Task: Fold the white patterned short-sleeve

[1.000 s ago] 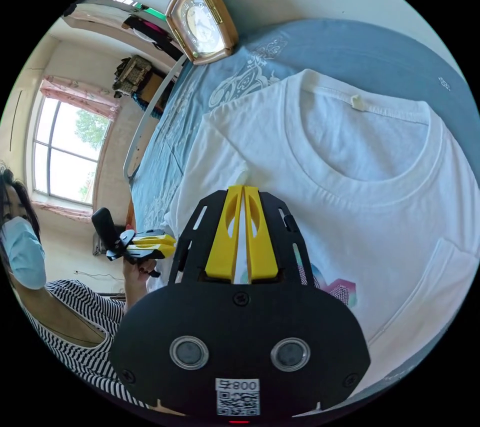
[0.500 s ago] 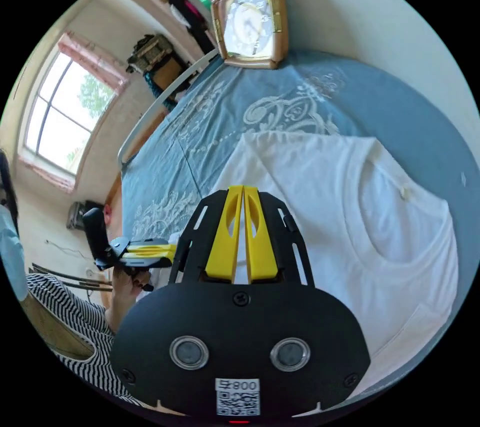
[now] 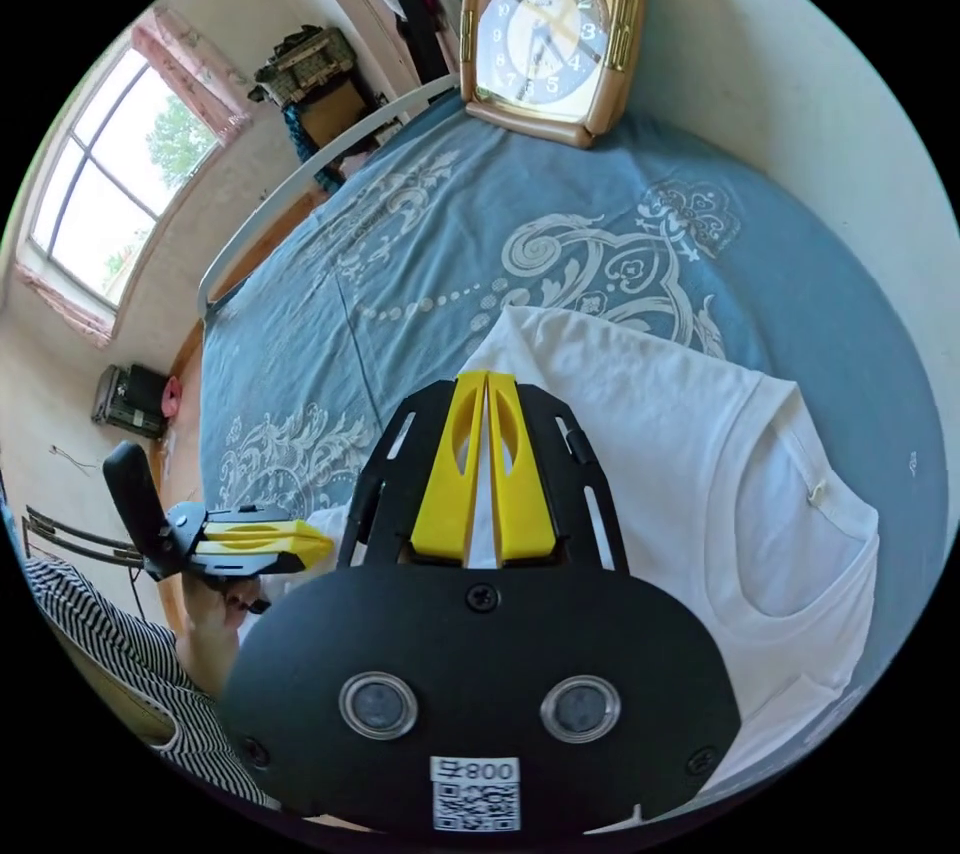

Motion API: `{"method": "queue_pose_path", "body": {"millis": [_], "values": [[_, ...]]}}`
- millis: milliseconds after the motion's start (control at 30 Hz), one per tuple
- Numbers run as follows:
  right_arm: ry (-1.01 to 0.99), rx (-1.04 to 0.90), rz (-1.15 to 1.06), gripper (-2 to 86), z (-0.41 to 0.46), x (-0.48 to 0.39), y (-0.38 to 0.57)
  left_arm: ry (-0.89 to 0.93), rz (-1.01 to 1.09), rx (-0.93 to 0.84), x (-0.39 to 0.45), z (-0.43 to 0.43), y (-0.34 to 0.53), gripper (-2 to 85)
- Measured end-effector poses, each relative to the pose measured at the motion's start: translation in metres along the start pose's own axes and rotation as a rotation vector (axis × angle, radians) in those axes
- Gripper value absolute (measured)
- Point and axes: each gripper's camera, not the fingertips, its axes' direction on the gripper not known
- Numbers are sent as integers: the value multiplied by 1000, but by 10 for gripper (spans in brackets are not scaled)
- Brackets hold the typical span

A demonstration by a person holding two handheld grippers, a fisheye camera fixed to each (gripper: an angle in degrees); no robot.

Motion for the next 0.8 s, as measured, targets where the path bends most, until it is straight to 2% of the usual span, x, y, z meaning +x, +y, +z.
{"method": "queue_pose_path", "body": {"millis": [133,267,333,467,600,800], "values": [[32,-88,7,1,18,4,-8,-32,24,-89,6,10,5,2],[24,-26,-19,1,-10,-7,1,-55,19,-36,8,2,16,2],[90,-89,-27,1,-2,-7,7,-43,14,-91,5,8,20,2],[28,-48,9,1,-30,5,19,-84,34,-66,10,4,33,2],[8,36,25,1,-86,3,69,-98,29,-76,6,5,46,2],[-68,-87,157,0,-146,14,224,-60,30,-105,-4,12,67,2]]}}
